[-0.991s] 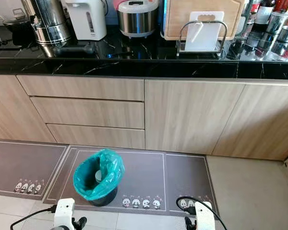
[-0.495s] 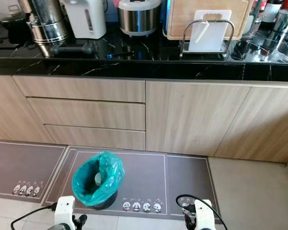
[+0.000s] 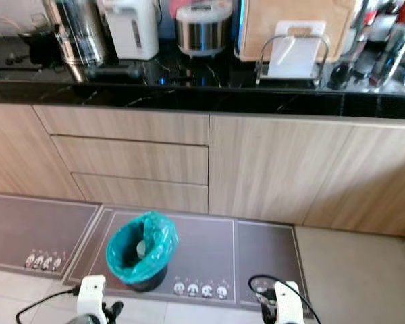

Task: Kitchen organization

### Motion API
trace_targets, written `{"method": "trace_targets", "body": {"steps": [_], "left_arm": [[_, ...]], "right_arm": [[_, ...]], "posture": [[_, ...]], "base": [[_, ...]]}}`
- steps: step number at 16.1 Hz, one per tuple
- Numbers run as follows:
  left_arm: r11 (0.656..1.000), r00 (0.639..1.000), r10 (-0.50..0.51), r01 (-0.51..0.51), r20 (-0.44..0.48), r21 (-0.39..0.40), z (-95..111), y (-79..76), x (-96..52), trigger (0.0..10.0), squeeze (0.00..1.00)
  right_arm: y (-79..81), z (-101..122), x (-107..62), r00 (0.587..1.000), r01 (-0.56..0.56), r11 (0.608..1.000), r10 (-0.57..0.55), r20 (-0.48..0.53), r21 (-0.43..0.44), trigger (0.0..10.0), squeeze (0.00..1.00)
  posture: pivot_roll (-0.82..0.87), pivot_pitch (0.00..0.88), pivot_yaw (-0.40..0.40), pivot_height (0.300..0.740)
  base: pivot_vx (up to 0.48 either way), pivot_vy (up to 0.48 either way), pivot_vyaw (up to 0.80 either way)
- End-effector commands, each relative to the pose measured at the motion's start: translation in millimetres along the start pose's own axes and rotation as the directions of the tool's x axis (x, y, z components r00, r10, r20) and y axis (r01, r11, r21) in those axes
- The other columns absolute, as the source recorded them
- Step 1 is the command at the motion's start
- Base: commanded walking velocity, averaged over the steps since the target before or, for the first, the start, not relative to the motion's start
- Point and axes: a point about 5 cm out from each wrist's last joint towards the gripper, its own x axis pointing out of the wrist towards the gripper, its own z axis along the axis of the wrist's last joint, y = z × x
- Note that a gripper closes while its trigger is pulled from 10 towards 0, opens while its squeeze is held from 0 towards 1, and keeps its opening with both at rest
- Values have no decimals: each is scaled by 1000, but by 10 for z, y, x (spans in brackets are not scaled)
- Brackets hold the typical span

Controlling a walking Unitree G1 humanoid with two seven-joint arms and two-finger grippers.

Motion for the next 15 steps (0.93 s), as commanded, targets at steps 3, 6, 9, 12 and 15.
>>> {"method": "trace_targets", "body": {"steps": [3, 6, 9, 12, 15], "left_arm": [[1000, 1000, 6, -6, -8, 2, -7, 21, -2, 10000, 0], [1000, 1000, 7, -7, -9, 3, -11, 19, -3, 10000, 0], [1000, 1000, 7, -6, -11, 5, -18, 18, -4, 10000, 0], [1000, 1000, 6, -6, -13, 8, -24, 19, -6, 10000, 0], [1000, 1000, 6, -6, -15, 11, -30, 17, -7, 10000, 0]], "right_arm": [[11, 35, 9, 1000, -8, 1000, 8, 7, -7, 10000, 0], [8, 32, 7, 1000, -10, 1000, 10, 10, -6, 10000, 0], [7, 30, 4, 1000, -13, 1000, 13, 13, -12, 10000, 0], [10, 29, 4, 1000, -26, 999, 26, 7, -37, 10000, 0], [12, 9, 2, 1000, -29, 999, 29, -5, -18, 10000, 0]], "posture": [[64, 0, 20, 740], [65, 0, 19, 740], [63, 0, 20, 740], [62, 0, 21, 740], [66, 0, 18, 740]], "base": [[0, 0, 0], [0, 0, 0], [0, 0, 0], [0, 0, 0], [0, 0, 0]]}}
